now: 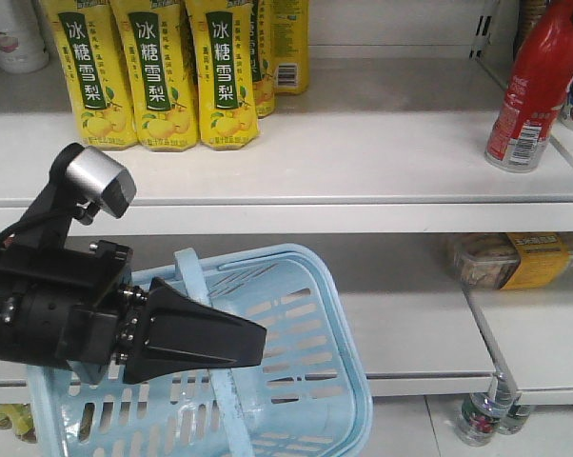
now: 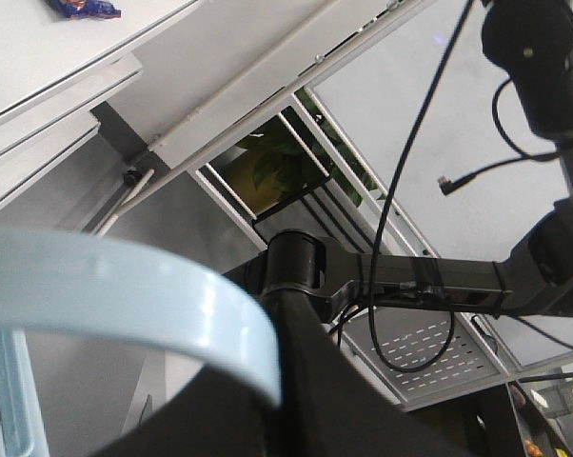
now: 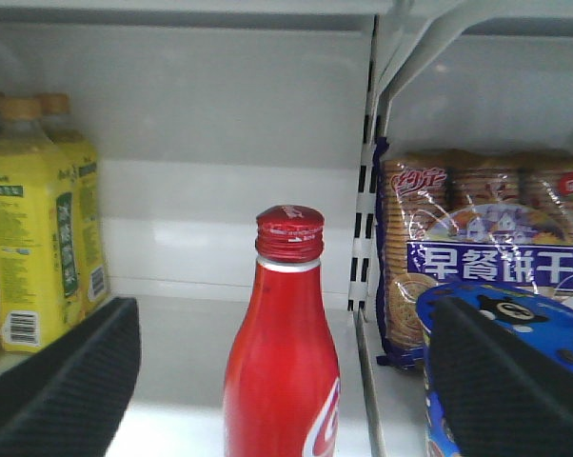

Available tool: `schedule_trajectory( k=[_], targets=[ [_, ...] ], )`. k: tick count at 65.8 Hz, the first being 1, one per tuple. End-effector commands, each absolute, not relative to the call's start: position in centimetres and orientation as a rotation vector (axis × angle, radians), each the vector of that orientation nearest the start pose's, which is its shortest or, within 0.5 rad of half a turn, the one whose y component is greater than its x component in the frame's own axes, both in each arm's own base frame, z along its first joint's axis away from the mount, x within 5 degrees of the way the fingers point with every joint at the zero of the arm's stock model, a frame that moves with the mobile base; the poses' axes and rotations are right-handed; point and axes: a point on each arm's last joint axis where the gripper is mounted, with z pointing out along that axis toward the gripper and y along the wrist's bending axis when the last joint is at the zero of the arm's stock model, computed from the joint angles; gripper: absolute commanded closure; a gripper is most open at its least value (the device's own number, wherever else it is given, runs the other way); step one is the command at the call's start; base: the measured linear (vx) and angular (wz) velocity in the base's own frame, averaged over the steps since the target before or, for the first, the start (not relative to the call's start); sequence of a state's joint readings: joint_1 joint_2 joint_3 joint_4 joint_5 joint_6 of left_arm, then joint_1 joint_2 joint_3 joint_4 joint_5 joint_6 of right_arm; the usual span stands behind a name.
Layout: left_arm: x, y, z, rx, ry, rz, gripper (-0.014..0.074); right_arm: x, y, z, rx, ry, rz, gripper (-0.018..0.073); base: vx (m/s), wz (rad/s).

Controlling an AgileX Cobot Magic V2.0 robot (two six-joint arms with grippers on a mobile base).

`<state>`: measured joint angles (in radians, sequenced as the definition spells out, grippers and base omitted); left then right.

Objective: Place coke in basket with both arms
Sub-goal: 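Reach the right gripper to the red Coca-Cola bottle and grasp it, then lift the Coca-Cola bottle off the shelf and move it over the basket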

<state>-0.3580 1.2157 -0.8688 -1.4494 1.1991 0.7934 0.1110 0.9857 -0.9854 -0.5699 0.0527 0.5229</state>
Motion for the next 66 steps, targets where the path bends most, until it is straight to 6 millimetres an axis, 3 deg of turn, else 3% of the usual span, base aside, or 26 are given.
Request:
schedule_trajectory(
  k=[1, 24, 33, 40, 51, 60, 66],
  targets=[
    [16.5, -15.4, 36.0, 0.675, 1.969, -1.816, 0.0603, 22.5, 2.6, 44.5, -0.143, 1.444, 0.035, -0.0027, 0.00, 0.00],
    [16.5, -15.4, 36.0, 0.675, 1.969, -1.816, 0.0603, 27.8, 3.0, 44.9, -0.157, 1.493, 0.001, -0.0020, 0.00, 0.00],
    [16.5, -15.4, 36.0, 0.675, 1.969, -1.816, 0.0603, 28.9, 3.0, 44.9, -0.142, 1.518, -0.008, 0.0048, 0.00, 0.00],
    [16.5, -15.4, 36.0, 0.675, 1.969, -1.816, 0.0603, 28.7, 3.0, 45.2, -0.140, 1.510, -0.009, 0.0201, 0.00, 0.00],
    [16.5, -15.4, 36.0, 0.675, 1.969, -1.816, 0.0603, 28.0, 2.7, 45.5, -0.123, 1.520, -0.024, 0.0562, 0.00, 0.00],
    [16.5, -15.4, 36.0, 0.675, 1.969, -1.816, 0.0603, 25.7, 2.7, 47.0, -0.105, 1.491, -0.015, 0.0570, 0.00, 0.00],
    [16.5, -15.4, 36.0, 0.674, 1.969, -1.815, 0.0603, 22.7, 3.3, 48.6, -0.110, 1.460, 0.012, 0.0569, 0.00, 0.00]
  ],
)
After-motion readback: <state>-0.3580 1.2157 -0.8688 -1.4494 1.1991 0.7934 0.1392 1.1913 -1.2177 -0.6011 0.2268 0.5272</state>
